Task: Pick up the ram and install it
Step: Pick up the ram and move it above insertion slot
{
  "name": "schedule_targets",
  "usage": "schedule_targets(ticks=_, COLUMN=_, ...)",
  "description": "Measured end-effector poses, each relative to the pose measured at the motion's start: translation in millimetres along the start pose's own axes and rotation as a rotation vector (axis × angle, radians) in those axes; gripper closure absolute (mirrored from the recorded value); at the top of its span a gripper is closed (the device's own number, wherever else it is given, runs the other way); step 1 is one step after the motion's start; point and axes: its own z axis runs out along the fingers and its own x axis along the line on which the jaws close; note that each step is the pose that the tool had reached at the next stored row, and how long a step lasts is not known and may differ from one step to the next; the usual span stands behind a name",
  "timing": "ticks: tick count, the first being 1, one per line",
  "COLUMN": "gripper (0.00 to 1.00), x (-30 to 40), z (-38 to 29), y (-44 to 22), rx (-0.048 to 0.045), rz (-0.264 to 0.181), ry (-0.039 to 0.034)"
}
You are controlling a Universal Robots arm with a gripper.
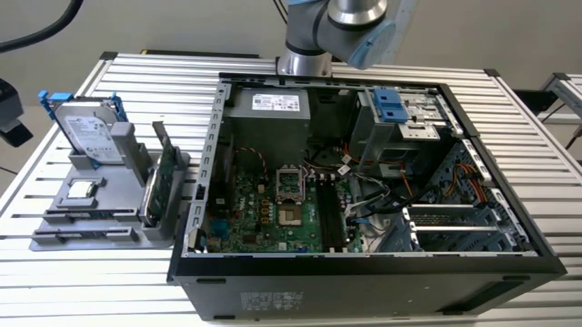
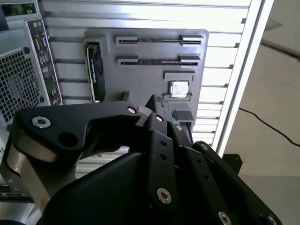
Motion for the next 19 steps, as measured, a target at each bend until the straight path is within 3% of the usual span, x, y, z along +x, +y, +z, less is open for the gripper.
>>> schedule_targets(ticks=19, gripper=1.00, x=2.2, z=-0.1, y=-1.3, rx=0.0031, rz=0.194, ry=-0.0108)
